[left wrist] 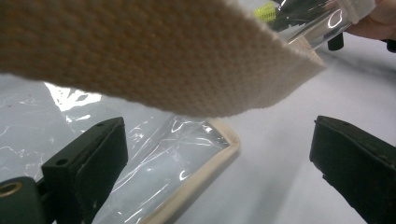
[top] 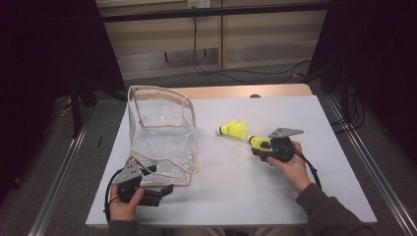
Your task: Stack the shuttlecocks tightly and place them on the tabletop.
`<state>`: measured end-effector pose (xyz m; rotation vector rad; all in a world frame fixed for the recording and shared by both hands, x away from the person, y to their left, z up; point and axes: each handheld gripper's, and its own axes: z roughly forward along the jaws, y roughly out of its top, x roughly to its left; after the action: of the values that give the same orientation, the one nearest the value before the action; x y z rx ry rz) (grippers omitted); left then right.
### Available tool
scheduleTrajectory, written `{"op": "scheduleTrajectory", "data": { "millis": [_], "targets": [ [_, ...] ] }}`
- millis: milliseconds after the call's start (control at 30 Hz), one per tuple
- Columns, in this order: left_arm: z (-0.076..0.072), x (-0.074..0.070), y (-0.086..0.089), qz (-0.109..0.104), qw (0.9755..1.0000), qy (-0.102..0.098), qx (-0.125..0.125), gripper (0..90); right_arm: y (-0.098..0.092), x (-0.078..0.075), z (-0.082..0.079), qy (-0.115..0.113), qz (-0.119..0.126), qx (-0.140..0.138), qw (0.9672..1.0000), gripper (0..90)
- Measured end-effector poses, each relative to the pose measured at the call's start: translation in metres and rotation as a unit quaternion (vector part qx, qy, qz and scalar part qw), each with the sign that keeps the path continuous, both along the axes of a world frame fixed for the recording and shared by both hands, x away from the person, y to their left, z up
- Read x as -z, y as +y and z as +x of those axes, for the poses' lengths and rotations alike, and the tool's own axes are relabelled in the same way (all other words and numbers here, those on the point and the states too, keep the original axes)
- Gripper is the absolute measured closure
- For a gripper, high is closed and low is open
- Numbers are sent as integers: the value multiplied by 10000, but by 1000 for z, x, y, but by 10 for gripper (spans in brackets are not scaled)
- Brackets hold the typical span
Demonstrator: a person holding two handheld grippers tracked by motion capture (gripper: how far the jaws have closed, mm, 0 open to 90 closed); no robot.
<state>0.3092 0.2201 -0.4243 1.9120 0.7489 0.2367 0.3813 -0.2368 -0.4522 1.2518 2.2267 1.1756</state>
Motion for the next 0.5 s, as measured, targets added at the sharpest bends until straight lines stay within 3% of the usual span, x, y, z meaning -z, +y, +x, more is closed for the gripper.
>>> {"op": "scheduleTrajectory", "data": {
  "millis": [133,433,500],
  "targets": [
    [0,0,0,-2,10000,-2,4,42,1,0,3,-24,-55,-26,10000,629],
    [0,0,0,-9,10000,5,-1,43,0,-4,7,-85,-207,26,9997,846],
    [0,0,0,-14,10000,5,-2,43,-2,-5,7,-89,-146,48,9998,876]
  ]
}}
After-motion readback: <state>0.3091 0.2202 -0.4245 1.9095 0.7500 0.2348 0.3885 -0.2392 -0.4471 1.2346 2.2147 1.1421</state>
